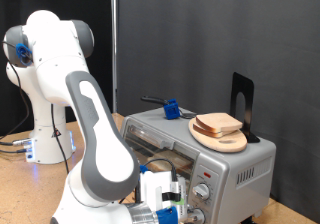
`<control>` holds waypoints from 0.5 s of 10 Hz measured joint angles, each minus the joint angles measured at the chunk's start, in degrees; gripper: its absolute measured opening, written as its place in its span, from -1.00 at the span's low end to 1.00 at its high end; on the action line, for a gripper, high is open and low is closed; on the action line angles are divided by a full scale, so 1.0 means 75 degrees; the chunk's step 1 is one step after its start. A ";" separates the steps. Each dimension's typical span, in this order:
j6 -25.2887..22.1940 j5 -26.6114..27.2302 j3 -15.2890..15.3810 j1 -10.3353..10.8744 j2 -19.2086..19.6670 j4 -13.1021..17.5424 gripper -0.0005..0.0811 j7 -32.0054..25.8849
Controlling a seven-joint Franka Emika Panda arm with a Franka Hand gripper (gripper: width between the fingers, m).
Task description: Make a piece of toast with the oven
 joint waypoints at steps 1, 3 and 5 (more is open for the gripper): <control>0.0037 0.0024 0.0012 0.0009 0.0023 0.0013 -0.75 -0.0054; 0.0056 0.0050 0.0011 0.0005 0.0039 0.0030 -0.93 -0.0078; 0.0063 0.0056 0.0011 0.0005 0.0043 0.0032 -0.97 -0.0078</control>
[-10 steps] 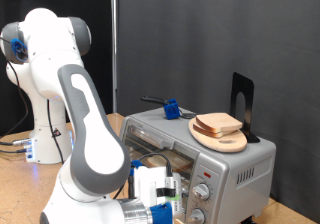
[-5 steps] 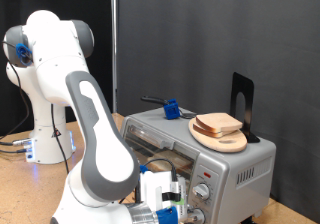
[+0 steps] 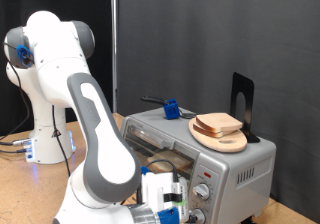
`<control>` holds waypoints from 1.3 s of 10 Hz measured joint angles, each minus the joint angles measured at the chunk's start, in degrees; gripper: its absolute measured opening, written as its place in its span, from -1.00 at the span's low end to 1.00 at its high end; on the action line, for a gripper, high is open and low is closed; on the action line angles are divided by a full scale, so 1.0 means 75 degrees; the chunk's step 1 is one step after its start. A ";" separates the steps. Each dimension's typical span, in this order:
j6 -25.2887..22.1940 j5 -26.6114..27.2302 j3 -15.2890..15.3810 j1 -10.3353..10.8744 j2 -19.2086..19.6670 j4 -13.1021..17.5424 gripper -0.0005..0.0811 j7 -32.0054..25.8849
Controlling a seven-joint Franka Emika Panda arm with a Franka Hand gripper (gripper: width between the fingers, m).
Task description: Make a piece of toast with the oven
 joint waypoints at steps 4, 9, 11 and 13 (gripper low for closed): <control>0.0003 0.0001 0.0001 0.0004 0.0011 -0.0014 -0.71 0.0001; 0.0012 0.0020 0.0099 0.0013 0.0017 -0.0021 0.50 -0.0001; 0.0025 0.0029 0.0138 0.0013 0.0018 -0.0023 0.86 -0.0004; 0.0025 0.0029 0.0138 0.0012 0.0018 -0.0025 0.97 -0.0034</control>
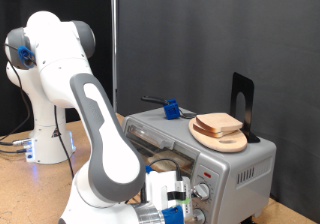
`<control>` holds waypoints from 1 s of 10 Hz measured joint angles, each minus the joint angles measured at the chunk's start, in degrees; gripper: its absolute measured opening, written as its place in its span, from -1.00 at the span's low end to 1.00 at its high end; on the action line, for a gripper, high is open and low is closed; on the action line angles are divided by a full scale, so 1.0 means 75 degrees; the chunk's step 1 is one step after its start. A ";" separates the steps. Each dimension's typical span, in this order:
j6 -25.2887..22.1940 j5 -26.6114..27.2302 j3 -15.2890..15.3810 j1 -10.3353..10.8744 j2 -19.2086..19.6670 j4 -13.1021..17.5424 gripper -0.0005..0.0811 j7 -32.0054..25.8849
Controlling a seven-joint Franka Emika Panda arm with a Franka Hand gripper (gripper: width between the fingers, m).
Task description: Make a piece of toast with the oven
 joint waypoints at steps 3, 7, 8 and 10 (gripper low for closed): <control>0.0000 0.0000 0.0001 -0.0002 -0.0001 0.0001 0.98 -0.0003; 0.0004 0.0001 0.0014 0.0001 0.0000 0.0004 0.24 -0.0003; 0.0004 0.0001 0.0015 0.0001 0.0000 0.0004 -0.18 -0.0003; 0.0179 0.0001 0.0019 0.0004 0.0016 0.0003 -0.61 -0.0003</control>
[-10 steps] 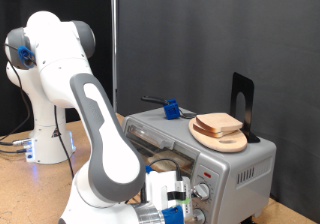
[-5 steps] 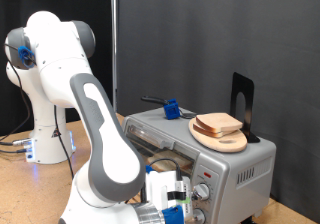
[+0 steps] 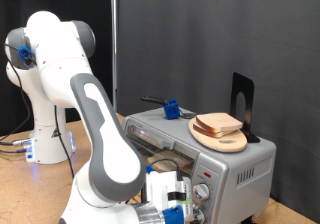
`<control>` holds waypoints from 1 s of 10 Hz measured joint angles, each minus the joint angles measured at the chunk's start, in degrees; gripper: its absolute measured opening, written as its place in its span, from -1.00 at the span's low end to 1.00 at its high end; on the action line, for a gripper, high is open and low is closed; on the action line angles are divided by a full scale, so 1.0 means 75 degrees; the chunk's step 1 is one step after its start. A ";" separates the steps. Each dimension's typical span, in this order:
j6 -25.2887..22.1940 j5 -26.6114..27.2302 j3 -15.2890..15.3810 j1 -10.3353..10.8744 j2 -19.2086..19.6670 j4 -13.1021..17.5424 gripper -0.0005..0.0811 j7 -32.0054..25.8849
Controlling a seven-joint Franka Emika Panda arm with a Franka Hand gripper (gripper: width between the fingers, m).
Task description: Make a piece of toast with the oven
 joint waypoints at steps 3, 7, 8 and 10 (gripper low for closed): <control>0.0027 0.0024 0.0002 -0.0002 -0.0002 -0.0016 -0.76 0.0166; 0.0472 0.0012 -0.0035 0.0085 -0.0217 -0.0254 -0.76 0.1725; 0.0662 -0.0102 -0.0084 0.0166 -0.0326 -0.0323 -0.76 0.2327; 0.0978 -0.0460 -0.0233 0.0376 -0.0515 -0.0375 -0.75 0.3464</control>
